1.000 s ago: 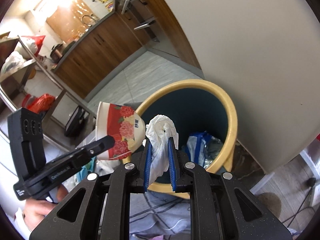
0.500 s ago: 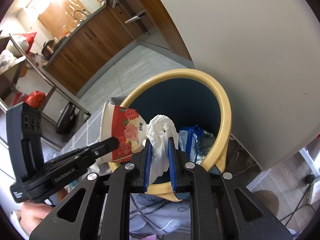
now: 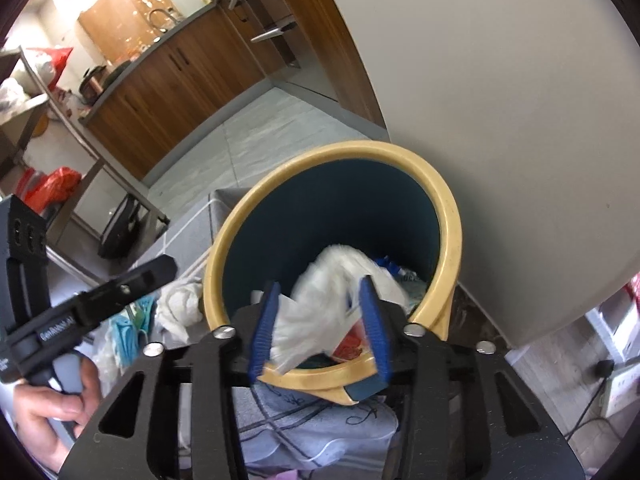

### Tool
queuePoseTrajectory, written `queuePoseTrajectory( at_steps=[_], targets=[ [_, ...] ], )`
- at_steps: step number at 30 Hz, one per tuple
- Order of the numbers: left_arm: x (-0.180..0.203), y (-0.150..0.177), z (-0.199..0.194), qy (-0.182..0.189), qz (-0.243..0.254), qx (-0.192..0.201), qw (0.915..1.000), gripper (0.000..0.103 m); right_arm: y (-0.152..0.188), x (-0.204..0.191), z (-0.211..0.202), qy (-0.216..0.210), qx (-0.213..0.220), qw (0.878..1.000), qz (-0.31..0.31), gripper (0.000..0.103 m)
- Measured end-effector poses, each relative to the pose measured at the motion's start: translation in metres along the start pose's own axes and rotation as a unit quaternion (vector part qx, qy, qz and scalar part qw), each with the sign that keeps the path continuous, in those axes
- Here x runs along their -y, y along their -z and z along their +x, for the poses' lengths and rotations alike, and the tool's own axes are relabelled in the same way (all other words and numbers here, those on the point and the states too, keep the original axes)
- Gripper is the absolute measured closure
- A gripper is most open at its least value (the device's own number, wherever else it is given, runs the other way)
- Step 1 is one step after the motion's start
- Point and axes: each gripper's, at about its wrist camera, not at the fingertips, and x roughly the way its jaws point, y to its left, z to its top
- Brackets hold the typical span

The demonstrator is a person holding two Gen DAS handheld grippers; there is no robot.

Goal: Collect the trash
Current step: 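Release the white cup with the left gripper while the right gripper drops the tissue into the bin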

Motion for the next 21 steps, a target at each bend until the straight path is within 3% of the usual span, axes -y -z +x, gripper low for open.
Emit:
queuePoseTrajectory(
  at_steps=[13,21],
  targets=[
    [-0.047,0.012,-0.061,-0.050,-0.016,0.037,0.9979,0.039,0.002,-0.010,-0.005,0.005,0.007,1.000,-0.006,0.047],
    [-0.089,0.024,-0.100,-0.081,-0.056,0.065,0.9931,0.032,0.006,-0.031,-0.009,-0.009,0.005,0.999,-0.031,0.047]
  ],
)
